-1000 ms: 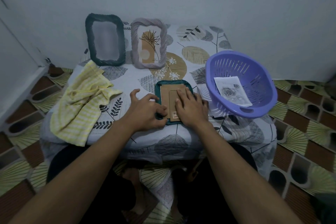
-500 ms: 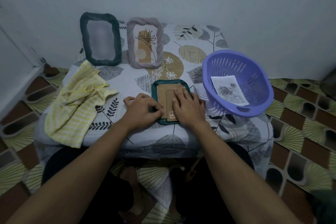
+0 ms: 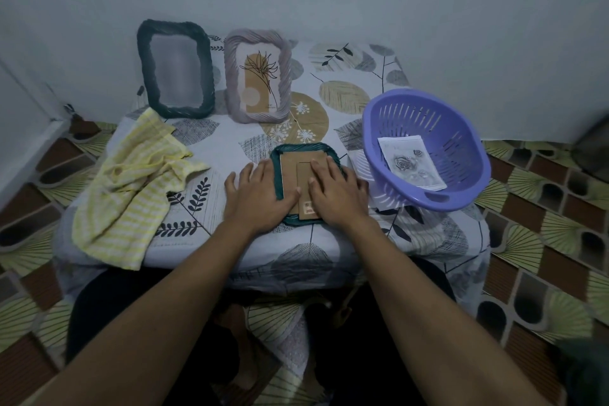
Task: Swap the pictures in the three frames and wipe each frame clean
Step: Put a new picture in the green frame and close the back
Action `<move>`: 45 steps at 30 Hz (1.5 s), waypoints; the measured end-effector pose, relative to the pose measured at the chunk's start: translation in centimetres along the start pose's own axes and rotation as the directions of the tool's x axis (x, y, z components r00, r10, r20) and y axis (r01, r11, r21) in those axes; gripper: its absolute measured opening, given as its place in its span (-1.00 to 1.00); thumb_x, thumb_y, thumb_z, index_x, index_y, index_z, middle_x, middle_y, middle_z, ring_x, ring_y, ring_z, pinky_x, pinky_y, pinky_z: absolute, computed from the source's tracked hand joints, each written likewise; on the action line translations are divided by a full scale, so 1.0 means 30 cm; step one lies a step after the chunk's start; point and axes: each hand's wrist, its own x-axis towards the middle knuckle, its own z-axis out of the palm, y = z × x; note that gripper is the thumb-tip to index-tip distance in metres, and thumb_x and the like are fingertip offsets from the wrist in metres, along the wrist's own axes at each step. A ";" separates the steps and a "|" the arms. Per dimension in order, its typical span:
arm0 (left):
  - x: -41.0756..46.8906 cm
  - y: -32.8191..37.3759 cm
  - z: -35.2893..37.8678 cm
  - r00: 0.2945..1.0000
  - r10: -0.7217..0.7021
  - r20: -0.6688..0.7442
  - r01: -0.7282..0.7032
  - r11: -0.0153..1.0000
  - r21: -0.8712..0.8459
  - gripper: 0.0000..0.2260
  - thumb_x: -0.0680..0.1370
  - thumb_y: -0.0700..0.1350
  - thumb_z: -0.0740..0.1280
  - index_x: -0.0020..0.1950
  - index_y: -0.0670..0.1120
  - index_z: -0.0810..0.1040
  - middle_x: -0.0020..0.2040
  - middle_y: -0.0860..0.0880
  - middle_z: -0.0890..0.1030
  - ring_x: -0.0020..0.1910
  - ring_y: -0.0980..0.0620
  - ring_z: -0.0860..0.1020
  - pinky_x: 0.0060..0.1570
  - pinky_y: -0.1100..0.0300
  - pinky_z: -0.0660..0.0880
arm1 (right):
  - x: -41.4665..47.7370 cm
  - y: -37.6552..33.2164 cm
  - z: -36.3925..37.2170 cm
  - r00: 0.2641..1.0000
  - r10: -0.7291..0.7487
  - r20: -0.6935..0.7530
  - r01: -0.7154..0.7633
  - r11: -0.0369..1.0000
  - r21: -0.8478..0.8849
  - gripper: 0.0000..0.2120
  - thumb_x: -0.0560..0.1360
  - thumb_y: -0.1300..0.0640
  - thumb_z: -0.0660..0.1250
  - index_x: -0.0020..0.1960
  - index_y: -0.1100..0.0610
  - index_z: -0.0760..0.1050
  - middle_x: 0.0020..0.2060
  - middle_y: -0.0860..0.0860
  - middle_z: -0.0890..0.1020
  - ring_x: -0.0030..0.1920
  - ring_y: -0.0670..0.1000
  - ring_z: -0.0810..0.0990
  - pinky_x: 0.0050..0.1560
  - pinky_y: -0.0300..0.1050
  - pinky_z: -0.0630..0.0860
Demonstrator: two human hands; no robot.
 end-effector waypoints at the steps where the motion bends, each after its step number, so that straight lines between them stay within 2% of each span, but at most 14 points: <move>1: 0.002 0.001 0.000 1.000 -0.005 -0.010 0.005 1.000 0.009 -0.15 0.49 0.46 -0.09 0.61 -0.06 0.06 0.61 -0.04 0.17 0.57 -0.10 0.10 0.49 -0.19 -0.02 | 0.002 0.000 -0.003 1.000 0.003 0.015 -0.003 1.000 0.003 -0.51 0.68 -0.18 -0.07 0.60 -0.20 0.06 0.62 -0.09 0.03 0.58 0.12 0.02 0.49 0.22 -0.03; 9: -0.006 0.006 -0.003 0.999 -0.010 -0.043 0.011 1.000 0.029 -0.19 0.52 0.45 -0.02 0.60 -0.05 0.10 0.59 -0.02 0.20 0.56 -0.08 0.13 0.49 -0.18 0.02 | -0.003 0.002 -0.064 0.980 0.001 0.197 -0.021 0.995 0.098 -0.45 0.67 -0.12 0.06 0.62 -0.15 -0.01 0.63 -0.01 -0.14 0.61 0.14 -0.11 0.51 0.24 -0.09; 13: -0.005 0.005 -0.007 0.999 -0.002 -0.046 0.004 0.999 0.038 -0.18 0.52 0.46 -0.03 0.61 -0.05 0.09 0.60 -0.03 0.19 0.56 -0.08 0.12 0.49 -0.18 0.02 | -0.051 0.011 -0.087 0.989 -0.011 0.150 -0.005 0.994 0.110 -0.47 0.63 -0.02 0.14 0.58 -0.10 0.12 0.63 0.02 -0.08 0.60 0.15 -0.07 0.49 0.28 -0.01; 18: -0.003 0.006 -0.006 0.999 -0.035 -0.016 0.036 0.998 0.051 -0.16 0.49 0.49 -0.06 0.62 0.00 0.02 0.63 -0.09 0.06 0.60 -0.13 -0.02 0.51 -0.15 -0.02 | -0.124 0.038 -0.091 0.996 0.027 0.086 -0.033 0.997 0.068 -0.50 0.59 -0.04 0.20 0.51 -0.03 0.25 0.61 0.01 0.09 0.54 0.16 0.12 0.45 0.26 0.13; 22: -0.002 0.007 -0.005 1.000 -0.026 -0.010 0.027 0.997 0.067 -0.16 0.50 0.49 -0.08 0.63 0.01 0.00 0.63 -0.09 0.06 0.60 -0.12 0.02 0.51 -0.16 -0.02 | -0.169 0.061 -0.090 0.997 0.076 -0.017 -0.076 0.997 0.006 -0.58 0.55 -0.07 0.24 0.38 -0.01 0.39 0.43 0.02 0.38 0.39 0.16 0.33 0.34 0.16 0.28; 25: -0.005 0.007 -0.007 1.000 -0.022 -0.020 0.023 0.998 0.060 -0.18 0.51 0.48 -0.06 0.63 0.00 0.01 0.63 -0.09 0.08 0.59 -0.12 0.04 0.51 -0.16 -0.01 | -0.191 0.067 -0.100 0.991 0.105 -0.083 -0.107 0.994 -0.022 -0.64 0.52 -0.11 0.28 0.25 0.02 0.45 0.28 0.04 0.48 0.31 0.15 0.41 0.27 0.11 0.34; 29: -0.003 0.000 -0.004 0.999 -0.025 -0.024 0.026 0.998 0.055 -0.15 0.47 0.51 -0.08 0.62 0.01 0.03 0.63 -0.09 0.10 0.59 -0.13 0.06 0.50 -0.17 0.00 | -0.203 0.064 -0.118 0.983 0.132 -0.129 -0.141 0.988 -0.060 -0.73 0.49 -0.12 0.35 0.09 0.01 0.56 0.21 -0.01 0.51 0.26 0.13 0.45 0.24 0.08 0.36; 33: -0.002 -0.004 -0.002 0.999 -0.024 -0.026 0.025 0.999 0.045 -0.15 0.48 0.51 -0.07 0.62 0.01 0.05 0.62 -0.09 0.11 0.58 -0.13 0.07 0.50 -0.17 0.01 | -0.211 0.060 -0.122 0.974 0.157 -0.163 -0.170 0.983 -0.066 -0.75 0.48 -0.15 0.39 0.05 -0.03 0.64 0.21 -0.06 0.53 0.26 0.10 0.48 0.25 0.07 0.37; 37: -0.003 -0.001 -0.003 0.999 -0.021 -0.033 0.022 0.999 0.042 -0.15 0.48 0.50 -0.06 0.62 0.00 0.05 0.62 -0.09 0.12 0.58 -0.13 0.07 0.50 -0.17 0.01 | -0.214 0.062 -0.121 0.972 0.164 -0.169 -0.162 0.986 0.023 -0.83 0.49 -0.05 0.44 0.02 0.01 0.69 0.32 -0.12 0.53 0.30 0.09 0.47 0.28 0.06 0.38; 41: -0.003 0.000 -0.004 0.999 -0.022 -0.026 0.023 0.999 0.048 -0.15 0.49 0.50 -0.06 0.62 0.00 0.05 0.62 -0.08 0.12 0.59 -0.12 0.06 0.50 -0.17 0.01 | -0.204 0.073 -0.112 0.965 0.208 -0.157 -0.186 0.972 0.144 -0.88 0.46 0.00 0.49 -0.06 0.02 0.72 0.31 -0.17 0.57 0.30 0.11 0.52 0.28 0.11 0.48; 45: -0.003 0.000 -0.004 0.999 -0.022 -0.030 0.023 0.999 0.045 -0.15 0.48 0.50 -0.06 0.62 -0.01 0.05 0.62 -0.08 0.13 0.59 -0.12 0.07 0.50 -0.17 0.01 | -0.195 0.076 -0.107 0.963 0.228 -0.146 -0.207 0.967 0.145 -0.88 0.46 0.00 0.48 -0.04 0.01 0.70 0.30 -0.15 0.59 0.32 0.12 0.49 0.29 0.10 0.47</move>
